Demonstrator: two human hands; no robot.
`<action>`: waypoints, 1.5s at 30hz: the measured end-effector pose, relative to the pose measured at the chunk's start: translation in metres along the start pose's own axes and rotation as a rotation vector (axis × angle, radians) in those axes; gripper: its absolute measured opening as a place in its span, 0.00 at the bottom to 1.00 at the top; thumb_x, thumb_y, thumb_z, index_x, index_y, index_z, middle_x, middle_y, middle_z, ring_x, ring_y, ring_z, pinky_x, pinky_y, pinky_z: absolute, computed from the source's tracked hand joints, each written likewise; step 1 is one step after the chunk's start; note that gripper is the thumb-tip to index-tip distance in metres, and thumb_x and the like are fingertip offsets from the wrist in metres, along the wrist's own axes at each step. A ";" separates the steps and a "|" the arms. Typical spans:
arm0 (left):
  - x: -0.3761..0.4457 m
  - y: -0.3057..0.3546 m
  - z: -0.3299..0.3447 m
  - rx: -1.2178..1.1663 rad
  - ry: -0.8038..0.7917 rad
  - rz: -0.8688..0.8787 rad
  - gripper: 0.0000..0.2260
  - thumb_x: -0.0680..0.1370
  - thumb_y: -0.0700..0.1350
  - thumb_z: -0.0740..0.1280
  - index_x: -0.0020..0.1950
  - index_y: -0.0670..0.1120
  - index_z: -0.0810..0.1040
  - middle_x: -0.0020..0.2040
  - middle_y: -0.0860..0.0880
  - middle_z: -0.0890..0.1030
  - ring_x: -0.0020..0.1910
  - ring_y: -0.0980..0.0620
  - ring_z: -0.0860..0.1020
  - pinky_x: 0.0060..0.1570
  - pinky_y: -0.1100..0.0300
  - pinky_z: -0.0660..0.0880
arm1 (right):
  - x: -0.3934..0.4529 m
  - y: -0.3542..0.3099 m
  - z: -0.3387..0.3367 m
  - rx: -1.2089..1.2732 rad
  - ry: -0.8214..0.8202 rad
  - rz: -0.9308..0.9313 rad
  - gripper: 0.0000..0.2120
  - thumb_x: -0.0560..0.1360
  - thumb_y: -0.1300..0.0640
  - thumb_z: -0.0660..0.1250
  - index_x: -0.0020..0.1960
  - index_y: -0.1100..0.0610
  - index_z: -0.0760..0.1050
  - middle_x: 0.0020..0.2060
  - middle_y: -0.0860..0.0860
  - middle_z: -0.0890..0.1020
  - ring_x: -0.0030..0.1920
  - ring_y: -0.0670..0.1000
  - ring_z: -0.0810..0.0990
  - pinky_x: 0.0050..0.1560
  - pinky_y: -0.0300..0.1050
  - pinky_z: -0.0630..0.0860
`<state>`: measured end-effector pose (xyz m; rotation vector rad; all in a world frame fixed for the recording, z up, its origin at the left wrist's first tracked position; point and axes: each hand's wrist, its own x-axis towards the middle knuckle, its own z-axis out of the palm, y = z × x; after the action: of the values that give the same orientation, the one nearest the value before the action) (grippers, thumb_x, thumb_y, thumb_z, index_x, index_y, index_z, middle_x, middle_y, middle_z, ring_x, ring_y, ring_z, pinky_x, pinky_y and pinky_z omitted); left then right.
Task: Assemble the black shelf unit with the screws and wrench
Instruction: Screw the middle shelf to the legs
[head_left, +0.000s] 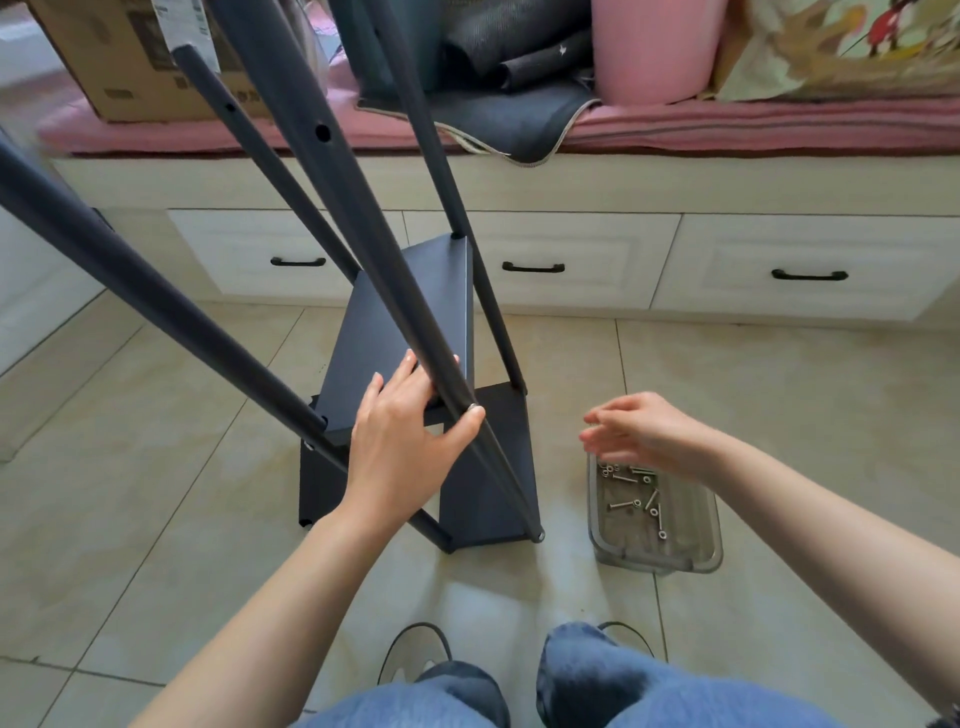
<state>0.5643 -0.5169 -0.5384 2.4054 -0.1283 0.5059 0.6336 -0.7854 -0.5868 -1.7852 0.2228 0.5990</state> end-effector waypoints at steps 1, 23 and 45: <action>0.000 0.000 0.001 0.001 0.008 0.006 0.16 0.75 0.49 0.75 0.61 0.48 0.81 0.63 0.60 0.77 0.68 0.51 0.75 0.72 0.51 0.53 | 0.002 0.012 -0.004 -0.021 0.024 0.027 0.11 0.83 0.60 0.61 0.61 0.63 0.76 0.50 0.59 0.85 0.51 0.56 0.84 0.55 0.50 0.80; -0.001 0.007 0.004 -0.031 -0.006 -0.019 0.22 0.74 0.51 0.72 0.68 0.50 0.77 0.62 0.74 0.67 0.59 0.80 0.66 0.72 0.40 0.65 | 0.105 0.166 -0.026 -0.786 0.267 0.170 0.07 0.78 0.64 0.64 0.54 0.64 0.77 0.53 0.63 0.80 0.54 0.63 0.80 0.53 0.49 0.75; -0.001 0.009 0.006 -0.076 -0.015 -0.043 0.24 0.73 0.51 0.69 0.69 0.48 0.77 0.62 0.74 0.67 0.56 0.81 0.68 0.72 0.41 0.66 | 0.129 0.186 0.007 -1.029 0.052 -0.153 0.07 0.76 0.63 0.62 0.53 0.62 0.76 0.57 0.62 0.78 0.58 0.61 0.77 0.57 0.50 0.73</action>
<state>0.5636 -0.5274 -0.5375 2.3326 -0.1001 0.4556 0.6584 -0.8151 -0.8094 -2.7733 -0.2439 0.5982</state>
